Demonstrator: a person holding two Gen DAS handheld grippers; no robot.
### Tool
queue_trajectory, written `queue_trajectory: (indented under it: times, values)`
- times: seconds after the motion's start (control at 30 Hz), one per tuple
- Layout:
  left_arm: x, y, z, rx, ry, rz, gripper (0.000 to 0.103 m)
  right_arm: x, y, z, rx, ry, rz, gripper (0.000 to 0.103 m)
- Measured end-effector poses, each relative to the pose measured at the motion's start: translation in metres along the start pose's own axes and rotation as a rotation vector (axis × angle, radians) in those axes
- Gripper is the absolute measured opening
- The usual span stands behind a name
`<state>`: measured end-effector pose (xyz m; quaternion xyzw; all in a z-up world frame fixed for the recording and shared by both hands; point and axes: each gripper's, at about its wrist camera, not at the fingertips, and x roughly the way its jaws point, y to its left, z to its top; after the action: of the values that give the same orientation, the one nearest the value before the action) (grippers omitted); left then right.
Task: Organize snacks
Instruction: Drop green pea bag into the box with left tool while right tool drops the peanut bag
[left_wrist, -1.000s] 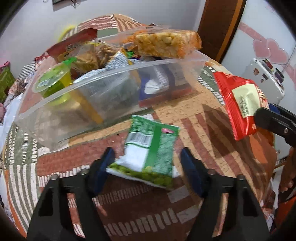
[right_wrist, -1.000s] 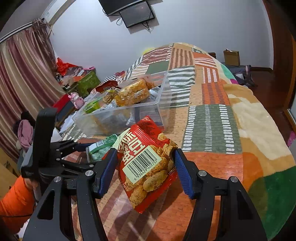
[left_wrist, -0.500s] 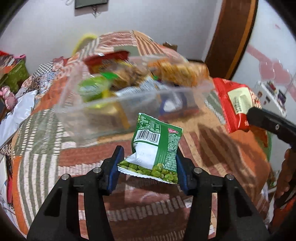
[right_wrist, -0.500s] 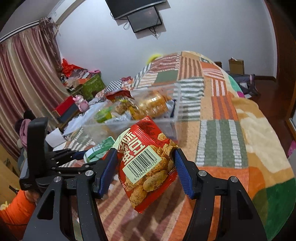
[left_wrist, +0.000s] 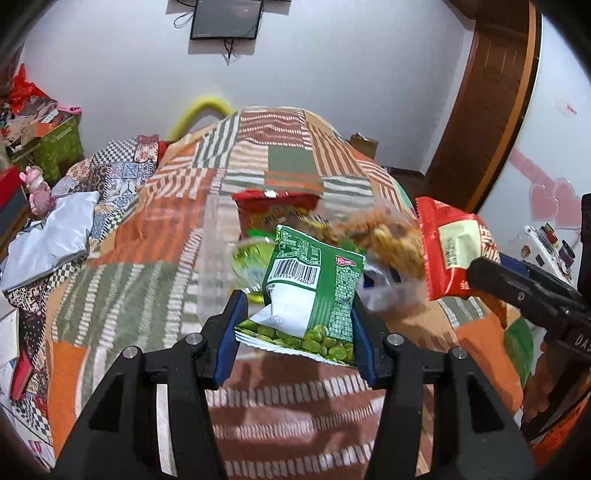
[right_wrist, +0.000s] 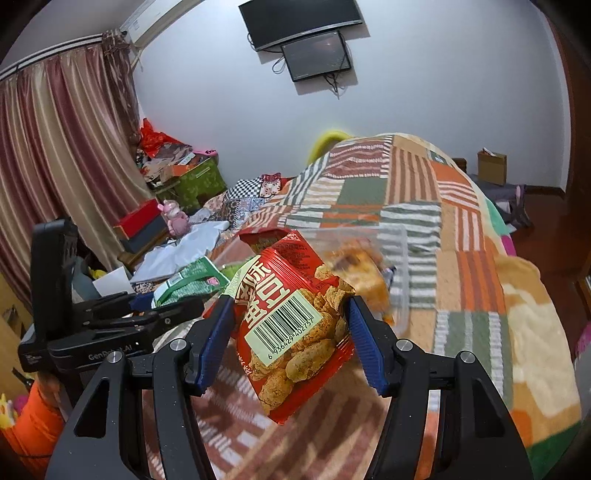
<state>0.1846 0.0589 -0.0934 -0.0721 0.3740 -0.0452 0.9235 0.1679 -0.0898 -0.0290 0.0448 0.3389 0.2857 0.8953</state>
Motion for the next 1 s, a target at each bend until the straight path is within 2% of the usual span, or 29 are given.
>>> queue_trajectory:
  times: [0.6,1.0]
  values:
    - [0.053,0.026,0.034,-0.003,0.002,0.036,0.052,0.08,0.016,0.024,-0.094,0.078,0.002,0.059]
    - [0.079,0.038,0.033,-0.055,0.049,0.007,0.053,0.095,0.021,0.02,-0.145,0.102,-0.016,0.063]
